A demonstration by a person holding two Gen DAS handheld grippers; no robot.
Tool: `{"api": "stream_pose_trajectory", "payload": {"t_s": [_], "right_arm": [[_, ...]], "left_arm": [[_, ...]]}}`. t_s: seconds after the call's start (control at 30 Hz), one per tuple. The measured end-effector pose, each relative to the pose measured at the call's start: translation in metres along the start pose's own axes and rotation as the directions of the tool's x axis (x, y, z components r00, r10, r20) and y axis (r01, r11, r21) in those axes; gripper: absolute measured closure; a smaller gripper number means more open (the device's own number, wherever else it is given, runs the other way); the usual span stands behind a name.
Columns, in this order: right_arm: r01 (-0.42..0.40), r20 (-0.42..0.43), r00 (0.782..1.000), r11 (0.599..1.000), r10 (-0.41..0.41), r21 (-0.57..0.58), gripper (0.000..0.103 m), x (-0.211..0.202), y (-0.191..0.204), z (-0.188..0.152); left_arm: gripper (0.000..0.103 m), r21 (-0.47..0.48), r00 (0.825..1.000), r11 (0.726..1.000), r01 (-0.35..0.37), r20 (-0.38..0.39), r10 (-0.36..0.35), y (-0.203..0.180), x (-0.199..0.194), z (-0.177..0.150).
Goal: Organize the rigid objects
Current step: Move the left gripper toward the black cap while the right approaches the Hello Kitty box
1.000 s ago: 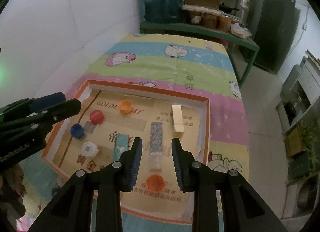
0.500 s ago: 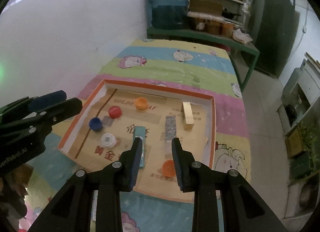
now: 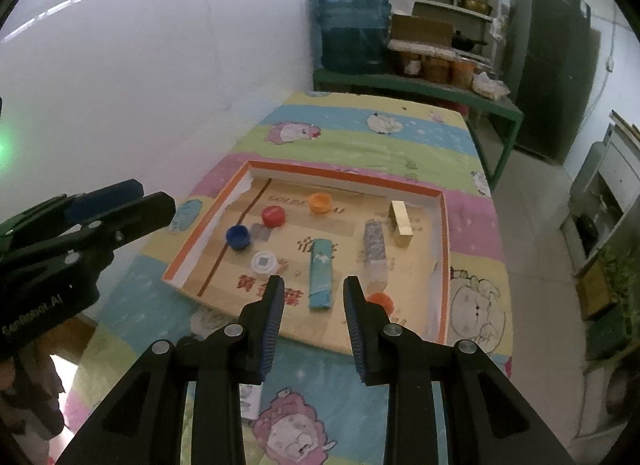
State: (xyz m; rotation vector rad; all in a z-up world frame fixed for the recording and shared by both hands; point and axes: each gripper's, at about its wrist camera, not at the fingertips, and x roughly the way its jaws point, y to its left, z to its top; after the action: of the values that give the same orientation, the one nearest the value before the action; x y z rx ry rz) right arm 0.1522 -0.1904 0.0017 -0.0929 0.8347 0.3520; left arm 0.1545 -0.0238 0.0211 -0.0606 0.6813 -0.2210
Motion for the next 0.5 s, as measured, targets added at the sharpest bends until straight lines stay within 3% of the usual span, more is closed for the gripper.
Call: {"api": "stream_pose_trajectory", "payload": {"t_s": [0.2,0.5], "right_arm": [[-0.008,0.005,1.0,1.0,0.008,0.002,0.062,-0.008,0.014,-0.021],[-0.005,0.01,1.0,1.0,0.006,-0.004,0.06,-0.012,0.032,-0.049]], "left_arm": [[0.057,-0.01,0.999,1.0,-0.025,0.019,0.025,0.008,-0.015,-0.018],[0.057,-0.047,0.999,0.998,-0.037,0.023,0.039,0.022,-0.027,-0.046]]}}
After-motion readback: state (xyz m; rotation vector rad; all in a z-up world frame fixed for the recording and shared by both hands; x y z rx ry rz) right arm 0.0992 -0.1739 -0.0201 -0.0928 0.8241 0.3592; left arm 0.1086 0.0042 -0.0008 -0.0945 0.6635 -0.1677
